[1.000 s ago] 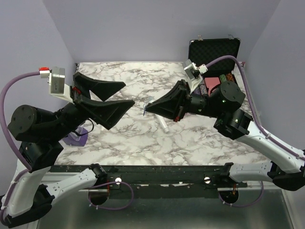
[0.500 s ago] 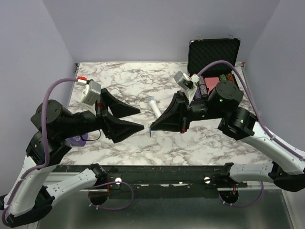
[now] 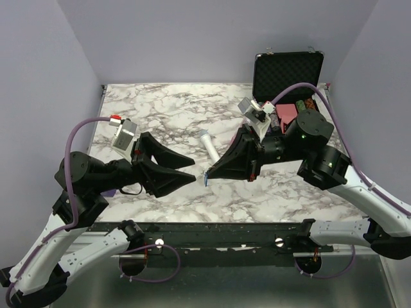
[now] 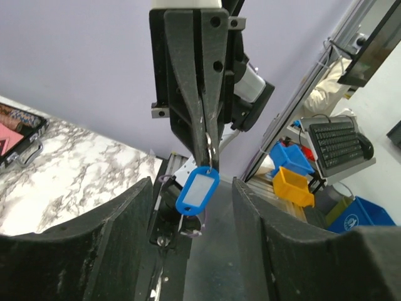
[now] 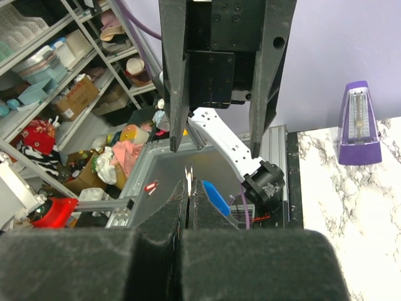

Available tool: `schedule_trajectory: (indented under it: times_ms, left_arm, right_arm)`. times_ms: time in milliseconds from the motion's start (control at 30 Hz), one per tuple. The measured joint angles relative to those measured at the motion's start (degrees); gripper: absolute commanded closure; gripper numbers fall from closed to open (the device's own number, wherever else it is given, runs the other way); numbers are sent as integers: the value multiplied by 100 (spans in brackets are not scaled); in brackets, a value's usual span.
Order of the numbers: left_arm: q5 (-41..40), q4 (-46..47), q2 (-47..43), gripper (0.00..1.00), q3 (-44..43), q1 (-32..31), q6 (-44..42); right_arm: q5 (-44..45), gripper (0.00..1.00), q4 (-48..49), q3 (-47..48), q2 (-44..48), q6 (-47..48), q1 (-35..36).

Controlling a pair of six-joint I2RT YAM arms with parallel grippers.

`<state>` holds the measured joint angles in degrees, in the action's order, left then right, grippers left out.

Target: Remove the keys from the keyring

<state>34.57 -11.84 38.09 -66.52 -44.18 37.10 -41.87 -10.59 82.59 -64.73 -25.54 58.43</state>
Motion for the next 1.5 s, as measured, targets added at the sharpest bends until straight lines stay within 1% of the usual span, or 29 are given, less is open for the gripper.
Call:
schedule_trajectory:
  times_ms: [133,567,733,900,1033,1200,1333,1433,1500]
  left_arm:
    - [2,317,39,45,15,0,151]
    - [76,1003,212,52,96,0,485]
    - [105,1058,227,54,131,-4,498]
    - [109,1091,227,57,227,-33,503]
    - [116,1097,232,62,236,-96,503]
    - [116,1108,271,64,236,-181,498]
    - [114,1108,341,70,234,-229,470]
    - [105,1058,398,77,219,-293,437]
    - [83,1016,398,85,197,-321,402]
  right_arm:
    - [-28,99,66,-28,-2,-42,0]
    - [-46,99,319,-92,-31,-153,0]
    - [-46,99,345,-92,-48,-153,0]
    - [-46,99,374,-92,-52,-162,0]
    - [-46,99,439,-90,-90,-166,0]
    - [-46,99,463,-90,-175,-190,0]
    - [-46,99,468,-90,-205,-195,0]
    - [-46,99,461,-90,-205,-195,0]
    - [-46,99,457,-90,-208,-195,0]
